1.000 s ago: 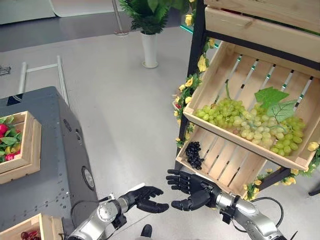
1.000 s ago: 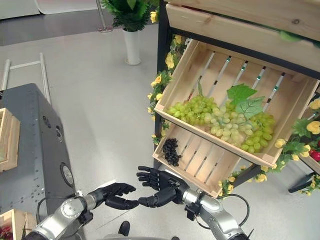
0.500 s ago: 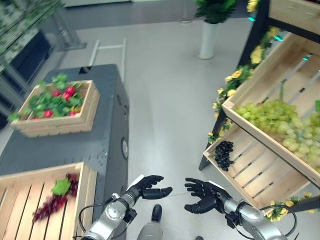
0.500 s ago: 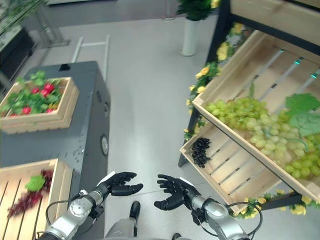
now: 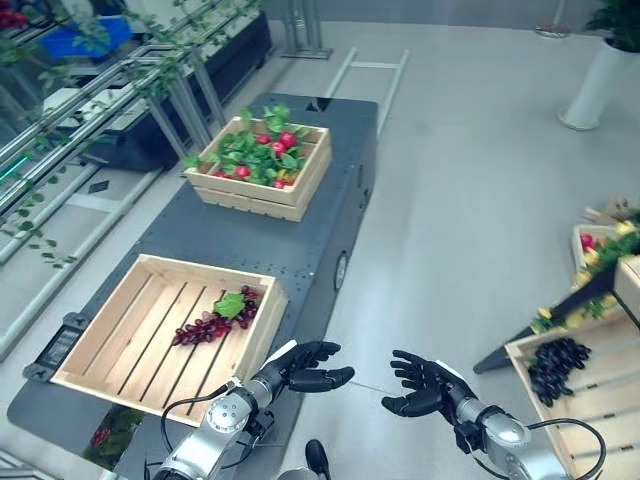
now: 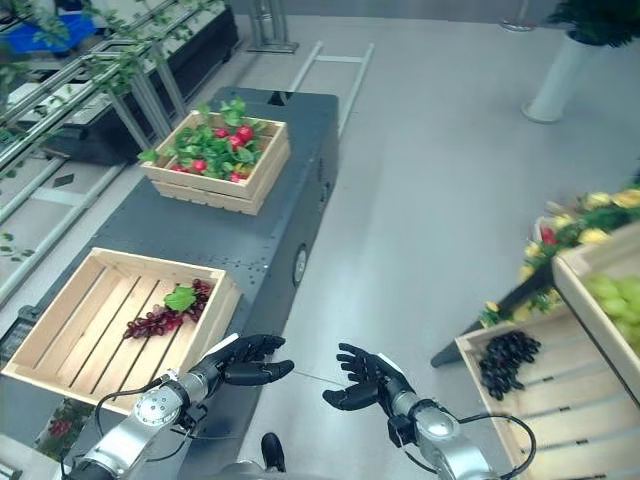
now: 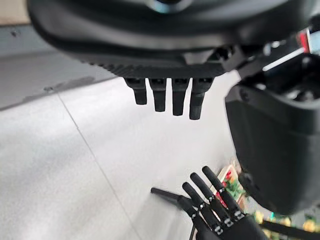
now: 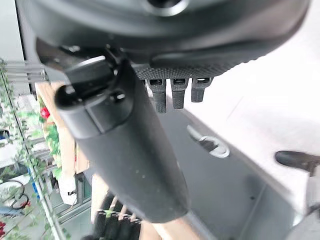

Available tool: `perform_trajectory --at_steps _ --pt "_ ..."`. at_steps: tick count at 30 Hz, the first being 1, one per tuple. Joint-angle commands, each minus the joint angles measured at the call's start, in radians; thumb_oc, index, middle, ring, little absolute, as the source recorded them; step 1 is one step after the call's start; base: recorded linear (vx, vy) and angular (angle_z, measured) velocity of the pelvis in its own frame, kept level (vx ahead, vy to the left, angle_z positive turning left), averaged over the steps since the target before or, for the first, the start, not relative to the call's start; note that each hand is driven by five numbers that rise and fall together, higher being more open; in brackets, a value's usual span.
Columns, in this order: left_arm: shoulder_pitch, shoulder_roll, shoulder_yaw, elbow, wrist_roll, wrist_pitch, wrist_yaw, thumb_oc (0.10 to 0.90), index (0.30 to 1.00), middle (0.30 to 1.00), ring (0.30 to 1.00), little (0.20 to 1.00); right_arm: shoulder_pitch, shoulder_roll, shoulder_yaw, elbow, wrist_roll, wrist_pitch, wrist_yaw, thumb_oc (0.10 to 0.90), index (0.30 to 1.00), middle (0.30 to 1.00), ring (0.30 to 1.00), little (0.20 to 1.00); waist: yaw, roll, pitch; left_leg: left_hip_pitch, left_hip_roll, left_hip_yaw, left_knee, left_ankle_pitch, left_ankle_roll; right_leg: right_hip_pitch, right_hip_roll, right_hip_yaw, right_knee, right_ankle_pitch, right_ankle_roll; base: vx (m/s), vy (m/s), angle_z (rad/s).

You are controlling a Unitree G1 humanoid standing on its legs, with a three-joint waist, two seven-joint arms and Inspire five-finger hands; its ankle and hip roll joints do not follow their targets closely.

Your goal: Pick up the fruits from the basket on one side to the basket on the other side

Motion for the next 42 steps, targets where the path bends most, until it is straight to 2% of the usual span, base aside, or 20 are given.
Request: perform_trajectory --at_steps 1,4,7,8,10,11,12,14,15,17,19,20,22,24,27,30,32,34,38,42 --pt "-0.053 0.054 0.047 -0.064 -0.053 -0.092 -0.005 0.8 0.9 0.9 0.9 0.9 -0.051 0.049 -0.02 -0.062 0.065 -0.081 -0.002 0.8 0.9 0.9 0.9 0.9 0.031 -0.033 -0.054 0.034 0.02 -0.062 0.001 -0.057 -0.108 -0.087 0.035 0.038 -0.166 0.145 0.0 0.11 0.329 0.28" --pt "-0.043 0.074 0.063 -0.095 -0.048 -0.091 -0.004 0.8 0.9 0.9 0.9 0.9 -0.04 0.059 -0.031 -0.086 0.062 -0.096 0.039 0.8 0.9 0.9 0.9 0.9 0.044 -0.037 -0.046 0.045 -0.011 -0.075 0.001 -0.073 -0.079 -0.1 0.0 0.035 -0.105 0.143 0.026 0.1 0.311 0.34" --pt "-0.045 0.087 0.078 -0.11 -0.038 -0.093 -0.01 0.8 0.9 0.9 0.9 0.9 -0.043 0.062 -0.043 -0.095 0.067 -0.121 0.071 0.8 0.9 0.9 0.9 0.9 0.058 -0.041 -0.027 0.054 -0.042 -0.094 0.001 -0.084 -0.052 -0.138 -0.056 0.038 0.012 0.186 0.048 0.09 0.317 0.13" --pt "-0.051 0.09 0.083 -0.113 -0.041 -0.091 -0.015 0.8 0.9 0.9 0.9 0.9 -0.047 0.062 -0.049 -0.1 0.078 -0.13 0.087 0.8 0.9 0.9 0.9 0.9 0.064 -0.04 -0.017 0.055 -0.056 -0.119 0.002 -0.089 -0.038 -0.171 -0.083 0.058 0.108 0.205 0.053 0.08 0.279 0.36" --pt "-0.058 0.093 0.087 -0.113 -0.035 -0.093 -0.028 0.8 0.9 0.9 0.9 0.9 -0.047 0.058 -0.055 -0.104 0.08 -0.143 0.101 0.8 0.9 0.9 0.9 0.9 0.062 -0.039 -0.009 0.055 -0.07 -0.145 0.005 -0.095 -0.024 -0.203 -0.093 0.096 0.197 0.204 0.053 0.05 0.208 0.43" --pt "-0.064 0.101 0.083 -0.121 -0.029 -0.092 -0.038 0.8 0.9 0.9 0.9 0.9 -0.044 0.049 -0.061 -0.12 0.102 -0.149 0.113 0.8 0.9 0.9 0.9 0.9 0.054 -0.036 0.005 0.04 -0.079 -0.183 0.019 -0.088 -0.004 -0.243 -0.074 0.148 0.27 0.217 0.033 0.01 0.082 0.38" --pt "-0.063 0.101 0.082 -0.122 -0.029 -0.093 -0.039 0.8 0.9 0.9 0.9 0.9 -0.043 0.048 -0.06 -0.122 0.106 -0.15 0.111 0.8 0.9 0.9 0.9 0.9 0.052 -0.037 0.005 0.039 -0.081 -0.188 0.02 -0.089 -0.003 -0.248 -0.071 0.158 0.274 0.216 0.033 0.03 0.06 0.43" --pt "-0.066 0.112 0.061 -0.134 -0.007 -0.105 -0.028 0.8 0.9 0.9 0.9 0.9 -0.017 0.036 -0.058 -0.146 0.139 -0.169 0.094 0.8 0.9 0.9 0.9 0.9 0.02 -0.047 0.012 0.042 -0.091 -0.261 0.014 -0.088 0.003 -0.254 0.006 0.256 0.185 0.201 0.025 0.11 -0.052 0.76" --pt "-0.067 0.112 0.06 -0.134 -0.007 -0.107 -0.027 0.8 0.9 0.9 0.9 0.9 -0.016 0.035 -0.058 -0.146 0.139 -0.168 0.096 0.8 0.9 0.9 0.9 0.9 0.018 -0.047 0.01 0.04 -0.089 -0.264 0.013 -0.086 0.002 -0.254 0.01 0.258 0.174 0.203 0.024 0.13 -0.1 1.08" --pt "-0.076 0.104 0.04 -0.145 -0.005 -0.107 0.01 0.8 0.9 0.9 0.9 0.9 0.003 0.031 -0.053 -0.16 0.145 -0.187 0.123 0.8 0.9 0.9 0.9 0.9 -0.004 -0.061 0.0 0.033 -0.093 -0.295 0.006 -0.092 -0.002 -0.248 0.032 0.332 -0.041 0.218 0.027 0.14 -0.188 1.04" --pt "-0.078 0.099 0.033 -0.144 0.0 -0.108 0.027 0.8 0.9 0.9 0.9 0.9 0.003 0.031 -0.05 -0.158 0.143 -0.193 0.136 0.8 0.9 0.9 0.9 0.9 -0.011 -0.066 -0.004 0.033 -0.095 -0.301 0.002 -0.104 -0.003 -0.25 0.031 0.357 -0.142 0.26 0.039 0.14 -0.212 0.64" --pt "-0.082 0.093 0.03 -0.136 0.018 -0.117 0.037 0.8 0.9 0.9 0.9 0.9 -0.002 0.03 -0.047 -0.154 0.141 -0.196 0.139 0.8 0.9 0.9 0.9 0.9 -0.018 -0.072 -0.007 0.033 -0.094 -0.305 0.001 -0.12 -0.004 -0.264 0.024 0.383 -0.211 0.31 0.053 0.11 -0.192 0.46" --pt "-0.087 0.097 0.029 -0.135 0.016 -0.119 0.038 0.8 0.9 0.9 0.9 0.9 -0.011 0.027 -0.043 -0.151 0.155 -0.2 0.138 0.8 0.9 0.9 0.9 0.9 -0.025 -0.074 -0.003 0.039 -0.089 -0.311 0.003 -0.134 -0.001 -0.293 0.024 0.426 -0.214 0.322 0.058 0.18 -0.303 0.49" --pt "-0.077 0.104 0.045 -0.132 -0.026 -0.124 0.029 0.8 0.9 0.9 0.9 0.9 -0.007 0.025 -0.047 -0.16 0.167 -0.203 0.145 0.8 0.9 0.9 0.9 0.9 -0.037 -0.076 0.008 0.043 -0.077 -0.344 0.03 -0.146 0.001 -0.279 0.055 0.463 -0.163 0.281 0.057 0.2 -0.354 0.79" --pt "-0.048 0.101 0.056 -0.155 -0.017 -0.114 0.06 0.8 0.9 0.9 0.9 0.9 -0.002 0.01 -0.061 -0.185 0.178 -0.181 0.151 0.8 0.9 0.9 0.9 0.9 -0.043 -0.088 0.017 0.043 -0.05 -0.353 0.084 -0.147 -0.014 -0.247 0.083 0.452 -0.131 0.239 0.032 0.17 -0.316 1.01" --pt "-0.043 0.093 0.056 -0.162 -0.026 -0.105 0.074 0.8 0.9 0.9 0.9 0.9 -0.004 -0.003 -0.064 -0.192 0.185 -0.18 0.13 0.8 0.9 0.9 0.9 0.9 -0.038 -0.105 0.013 0.031 -0.002 -0.316 0.11 -0.123 -0.048 -0.187 0.089 0.406 -0.168 0.224 0.006 0.12 -0.22 0.43" --pt "-0.055 0.086 0.048 -0.152 -0.017 -0.124 0.054 0.8 0.9 0.9 0.9 0.9 0.001 -0.003 -0.075 -0.19 0.19 -0.198 0.1 0.8 0.9 0.9 0.9 0.9 -0.048 -0.106 0.005 0.025 0.041 -0.238 0.1 -0.099 -0.064 -0.155 0.088 0.348 -0.193 0.213 -0.007 0.09 -0.182 0.55" --pt "-0.084 0.087 0.024 -0.14 -0.007 -0.156 0.03 0.8 0.9 0.9 0.9 0.9 0.021 -0.008 -0.083 -0.194 0.175 -0.231 0.053 0.8 0.9 0.9 0.9 0.9 -0.074 -0.09 0.0 0.029 0.072 -0.124 0.051 -0.064 -0.086 -0.151 0.085 0.277 -0.208 0.209 -0.008 0.0 -0.054 0.99" --pt "-0.107 0.086 0.023 -0.143 0.02 -0.188 0.068 0.8 0.9 0.9 0.9 0.9 0.019 0.003 -0.093 -0.162 0.192 -0.243 0.04 0.8 0.9 0.9 0.9 0.9 -0.081 -0.067 -0.004 0.033 0.072 -0.146 0.007 -0.048 -0.097 -0.153 0.079 0.264 -0.214 0.201 -0.007 -0.01 0.06 0.71" --pt "-0.084 0.134 0.097 -0.212 0.15 -0.263 0.164 0.8 0.9 0.9 0.9 0.9 0.047 -0.001 -0.119 -0.175 0.205 -0.231 0.065 0.8 0.9 0.9 0.9 0.9 -0.08 -0.053 -0.019 0.026 0.059 -0.188 0.001 -0.056 -0.095 -0.158 0.076 0.283 -0.214 0.199 -0.007 0.04 0.09 0.02"
